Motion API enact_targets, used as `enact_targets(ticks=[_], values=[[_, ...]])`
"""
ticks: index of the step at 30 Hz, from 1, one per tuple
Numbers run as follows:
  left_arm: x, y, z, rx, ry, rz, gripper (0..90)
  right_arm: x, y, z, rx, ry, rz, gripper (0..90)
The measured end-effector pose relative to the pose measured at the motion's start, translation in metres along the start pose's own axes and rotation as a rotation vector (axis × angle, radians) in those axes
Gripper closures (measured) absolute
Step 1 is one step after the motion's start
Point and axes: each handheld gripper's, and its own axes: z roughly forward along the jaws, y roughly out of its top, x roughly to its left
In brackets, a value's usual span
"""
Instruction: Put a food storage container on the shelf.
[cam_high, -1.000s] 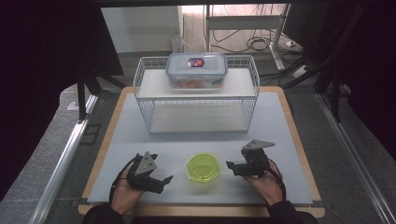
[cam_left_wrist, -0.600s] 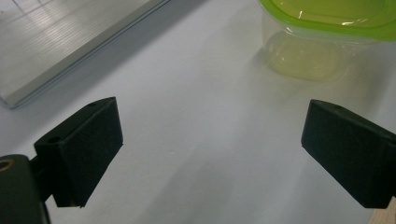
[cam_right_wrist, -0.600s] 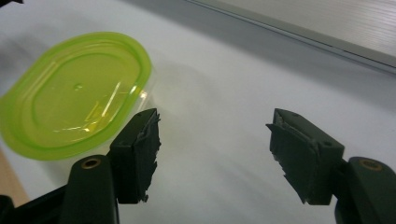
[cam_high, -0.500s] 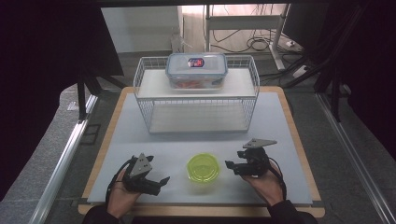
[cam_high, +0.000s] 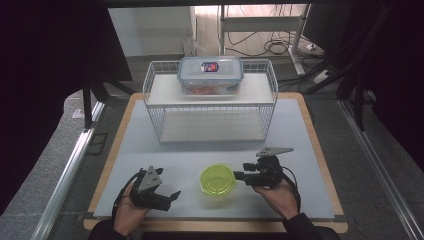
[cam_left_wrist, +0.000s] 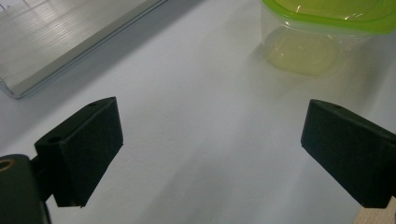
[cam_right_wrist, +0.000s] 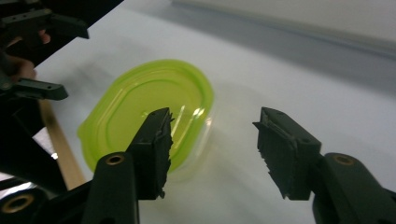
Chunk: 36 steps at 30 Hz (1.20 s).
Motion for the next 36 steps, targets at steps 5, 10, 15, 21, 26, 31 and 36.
enact_targets(ticks=[5,10,15,21,26,31,36], values=[[0.0,0.0,0.001,0.003,-0.001,0.004,5.4,-0.002,0.0,0.012,0.034,0.046,0.028,52.4],[0.0,0.0,0.001,0.004,-0.003,0.005,5.4,-0.012,0.0,0.025,0.053,0.123,0.117,59.1],[-0.001,0.0,0.001,0.007,-0.002,0.008,5.4,-0.021,-0.001,0.031,0.057,0.198,0.206,66.7],[-0.001,0.0,0.001,0.007,-0.001,0.01,5.4,-0.026,-0.002,0.033,0.069,0.259,0.27,79.9],[-0.001,0.0,0.001,0.007,0.0,0.012,5.4,-0.026,0.0,0.033,0.088,0.308,0.307,81.5],[-0.001,0.0,0.001,0.005,0.002,0.012,5.5,-0.024,0.001,0.032,0.088,0.309,0.315,81.9],[0.0,0.0,0.0,-0.001,-0.005,0.002,5.3,-0.027,0.003,0.028,0.064,0.322,0.333,81.9]])
